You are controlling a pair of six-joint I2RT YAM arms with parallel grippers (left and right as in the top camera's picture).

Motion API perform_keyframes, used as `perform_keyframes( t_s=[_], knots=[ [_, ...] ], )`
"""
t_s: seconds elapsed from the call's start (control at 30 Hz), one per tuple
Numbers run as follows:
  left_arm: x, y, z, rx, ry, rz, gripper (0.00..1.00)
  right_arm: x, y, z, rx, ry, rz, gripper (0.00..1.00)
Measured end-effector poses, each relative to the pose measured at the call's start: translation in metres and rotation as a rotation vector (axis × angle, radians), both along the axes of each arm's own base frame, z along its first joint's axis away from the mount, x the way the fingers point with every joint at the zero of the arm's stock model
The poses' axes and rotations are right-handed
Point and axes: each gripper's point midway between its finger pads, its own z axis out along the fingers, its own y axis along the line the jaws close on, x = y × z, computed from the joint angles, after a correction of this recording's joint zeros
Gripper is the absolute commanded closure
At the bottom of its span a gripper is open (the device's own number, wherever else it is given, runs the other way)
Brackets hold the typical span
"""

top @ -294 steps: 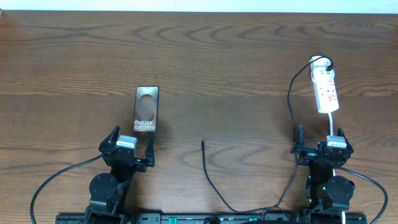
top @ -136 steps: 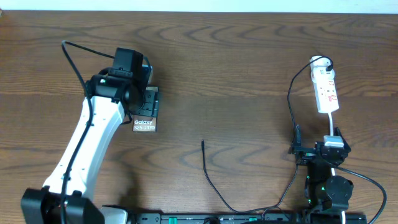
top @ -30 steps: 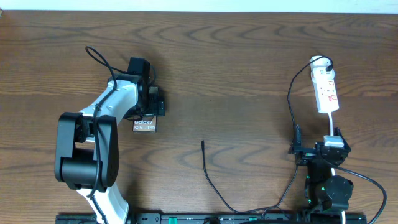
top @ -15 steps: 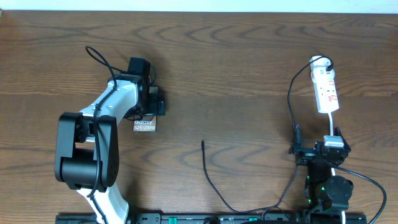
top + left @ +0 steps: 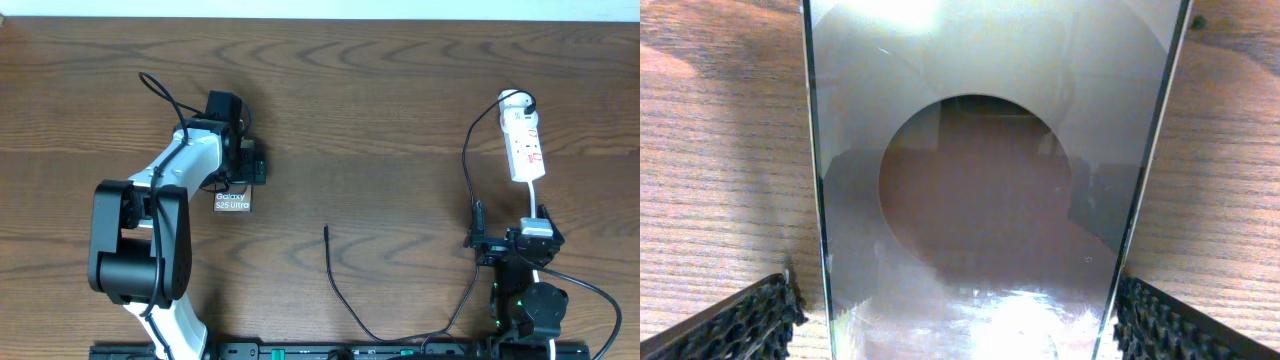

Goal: Plug charger to phone and switch on socket
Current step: 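Close the left gripper on the phone box's top edge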

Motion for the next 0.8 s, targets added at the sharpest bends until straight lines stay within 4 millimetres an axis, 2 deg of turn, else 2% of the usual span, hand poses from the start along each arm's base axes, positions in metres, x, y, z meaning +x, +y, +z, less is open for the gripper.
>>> perform_keyframes(
  t_s=[0.63,0.77,0.8],
  knots=[
    [-0.006,0.0,-0.0007,0.005,0.026,-0.046,0.02,0.0,0.0,0.0,0.0,0.0,0.0,0.01],
    [-0.0061,-0.0005,-0.0008,0.003,0.026,-0.053,0.16,0.0,0.0,0.0,0.0,0.0,0.0,0.01],
    [-0.0061,-0.0006,-0.0008,0.003,0.026,-0.058,0.16,0.0,0.0,0.0,0.0,0.0,0.0,0.0]
  ],
)
